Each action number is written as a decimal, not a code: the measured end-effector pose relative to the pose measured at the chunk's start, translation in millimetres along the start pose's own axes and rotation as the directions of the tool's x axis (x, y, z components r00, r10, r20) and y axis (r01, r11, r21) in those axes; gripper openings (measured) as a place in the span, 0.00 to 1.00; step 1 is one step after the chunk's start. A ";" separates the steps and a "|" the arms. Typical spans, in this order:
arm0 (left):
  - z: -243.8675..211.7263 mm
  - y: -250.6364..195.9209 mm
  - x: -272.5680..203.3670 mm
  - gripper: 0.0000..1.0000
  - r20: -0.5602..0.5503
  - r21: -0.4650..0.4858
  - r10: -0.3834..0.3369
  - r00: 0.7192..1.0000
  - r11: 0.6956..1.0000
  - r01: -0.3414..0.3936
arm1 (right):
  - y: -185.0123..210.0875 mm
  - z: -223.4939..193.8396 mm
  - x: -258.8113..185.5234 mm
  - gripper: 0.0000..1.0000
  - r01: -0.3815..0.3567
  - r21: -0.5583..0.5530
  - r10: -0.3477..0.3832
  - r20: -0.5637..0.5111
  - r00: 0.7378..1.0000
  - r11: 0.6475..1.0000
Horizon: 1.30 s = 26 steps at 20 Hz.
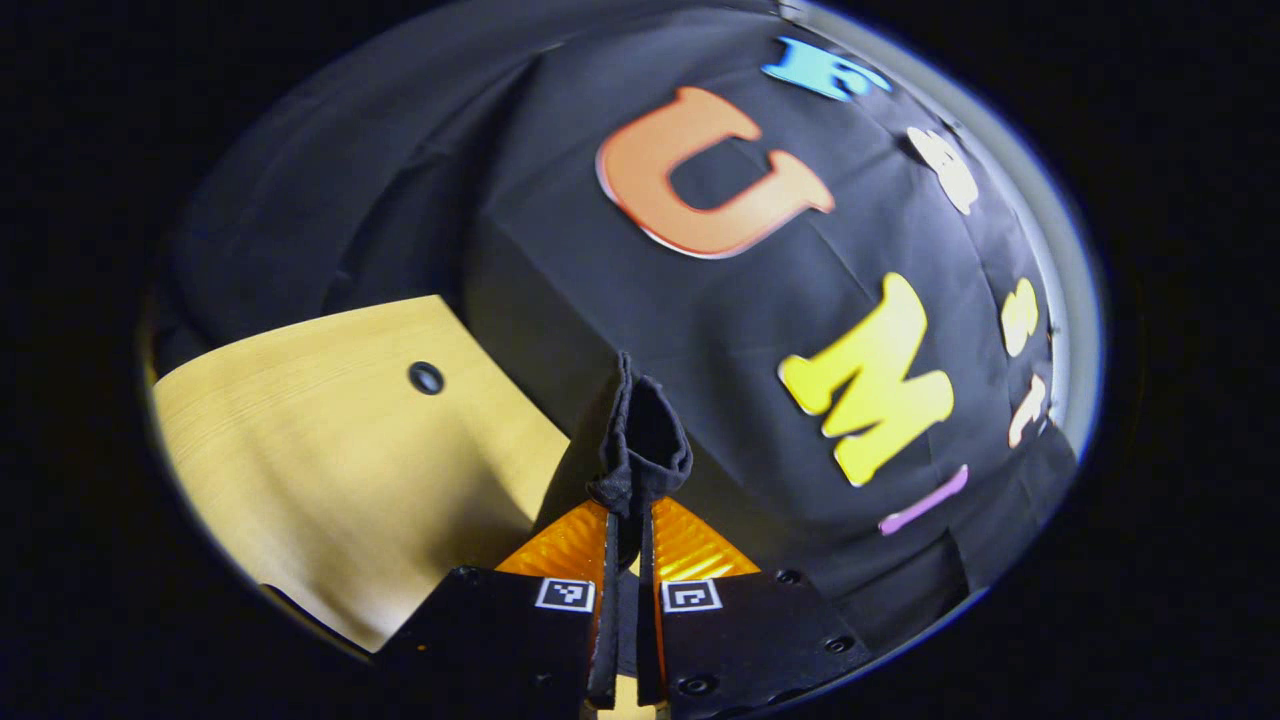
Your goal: Grasp the waist and the cuffs of the jeans and fold them to make the two legs overlap; first hold the waist and fold one-third of the jeans toward the cuffs, then hold the cuffs and fold the remaining one-third in the same direction to finish folding.
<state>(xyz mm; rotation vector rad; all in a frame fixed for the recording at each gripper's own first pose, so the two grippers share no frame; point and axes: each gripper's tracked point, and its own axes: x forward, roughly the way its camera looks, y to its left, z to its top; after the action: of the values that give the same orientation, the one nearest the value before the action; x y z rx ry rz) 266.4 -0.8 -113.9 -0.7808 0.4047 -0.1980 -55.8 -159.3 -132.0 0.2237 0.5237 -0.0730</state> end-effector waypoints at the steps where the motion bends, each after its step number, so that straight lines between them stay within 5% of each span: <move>1: -16.7 -20.2 5.3 0.11 -0.016 0.046 -0.019 1.000 0.999 0.020 | -8.7 -0.2 -5.6 0.99 0.012 0.006 -0.012 0.009 1.000 1.000; 8: -162.6 -102.3 54.9 0.11 -0.150 0.366 -0.073 0.986 0.922 0.124 | -87.0 -26.0 -38.6 0.99 0.162 0.048 -0.162 -0.019 0.987 0.986; 14: -268.4 -79.2 85.8 0.11 -0.250 0.550 0.042 0.967 0.829 0.106 | -129.3 -41.0 -39.1 0.99 0.232 0.077 -0.226 -0.075 0.971 0.970; 20: -315.6 -55.1 95.4 0.12 -0.284 0.460 0.113 0.952 0.888 0.032 | -137.8 -47.6 -31.4 0.98 0.233 0.077 -0.223 -0.113 0.968 0.969; 23: -317.6 -57.2 94.2 0.28 -0.292 0.476 0.117 0.949 0.879 0.038 | -132.4 -41.4 -23.1 0.98 0.206 0.069 -0.199 -0.106 0.974 0.976; 24: -316.9 -59.0 94.3 0.24 -0.288 0.490 0.115 0.951 0.871 0.043 | -131.5 -38.6 -22.3 0.98 0.203 0.067 -0.195 -0.101 0.975 0.977; 25: -318.0 -64.9 92.4 0.53 -0.299 0.493 0.102 0.949 0.868 0.062 | -130.1 -36.3 -20.1 0.98 0.195 0.068 -0.188 -0.097 0.977 0.978; 26: -320.0 -73.5 89.9 0.40 -0.312 0.490 0.083 0.947 0.868 0.085 | -127.1 -35.4 -18.7 0.98 0.188 0.068 -0.182 -0.094 0.979 0.980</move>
<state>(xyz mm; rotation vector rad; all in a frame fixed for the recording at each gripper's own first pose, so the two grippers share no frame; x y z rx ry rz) 210.3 -286.2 -290.7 -0.2305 0.6338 -0.4179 -105.3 -274.5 -176.9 0.2530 0.6291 -0.2661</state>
